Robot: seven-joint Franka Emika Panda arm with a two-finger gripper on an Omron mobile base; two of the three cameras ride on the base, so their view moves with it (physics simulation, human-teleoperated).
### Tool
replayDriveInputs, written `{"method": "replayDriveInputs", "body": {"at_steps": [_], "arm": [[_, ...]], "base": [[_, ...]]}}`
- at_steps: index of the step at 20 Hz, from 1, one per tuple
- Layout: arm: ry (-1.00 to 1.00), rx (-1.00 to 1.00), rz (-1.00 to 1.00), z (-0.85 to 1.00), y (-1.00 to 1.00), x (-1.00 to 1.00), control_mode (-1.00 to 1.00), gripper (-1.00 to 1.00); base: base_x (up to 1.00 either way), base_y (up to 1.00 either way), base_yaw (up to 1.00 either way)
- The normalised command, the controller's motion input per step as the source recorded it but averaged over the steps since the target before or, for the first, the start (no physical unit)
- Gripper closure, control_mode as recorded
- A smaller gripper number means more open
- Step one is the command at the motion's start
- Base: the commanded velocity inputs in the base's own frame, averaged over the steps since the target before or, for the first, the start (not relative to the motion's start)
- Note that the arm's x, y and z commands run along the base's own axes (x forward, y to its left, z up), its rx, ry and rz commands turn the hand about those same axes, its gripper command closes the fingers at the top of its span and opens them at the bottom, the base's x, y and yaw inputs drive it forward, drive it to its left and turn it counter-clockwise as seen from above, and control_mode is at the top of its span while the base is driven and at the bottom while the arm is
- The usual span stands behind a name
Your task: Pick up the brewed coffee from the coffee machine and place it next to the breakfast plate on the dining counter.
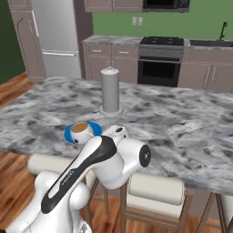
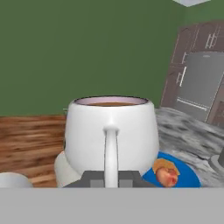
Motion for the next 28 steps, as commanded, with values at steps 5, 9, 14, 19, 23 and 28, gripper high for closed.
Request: {"method": "replayDriveInputs", "body": {"at_steps": [5, 9, 14, 19, 23, 28], "arm": [[0.0, 0.0, -0.08, 0.0, 0.0, 0.31, -1.0, 1.0], [0.01, 0.0, -0.12, -0.02, -0.04, 0.84, -1.0, 1.0], [0.08, 0.0, -0.04, -0.15, -0.03, 0.84, -1.0, 1.0], [0.03, -0.02, -0.01, -0.34, 0.0, 0.69, -1.0, 1.0], [0.0, -0.02, -0.03, -0.37, 0.0, 0.51, -1.0, 1.0], [-0.07, 0.0, -0.13, -0.51, 0.13, 0.16, -1.0, 1.0]], "base": [[0.53, 0.03, -0.19], [0.0, 0.0, 0.0], [0.0, 0.0, 0.0], [0.0, 0.0, 0.0], [0.0, 0.0, 0.0], [0.0, 0.0, 0.0]]}}
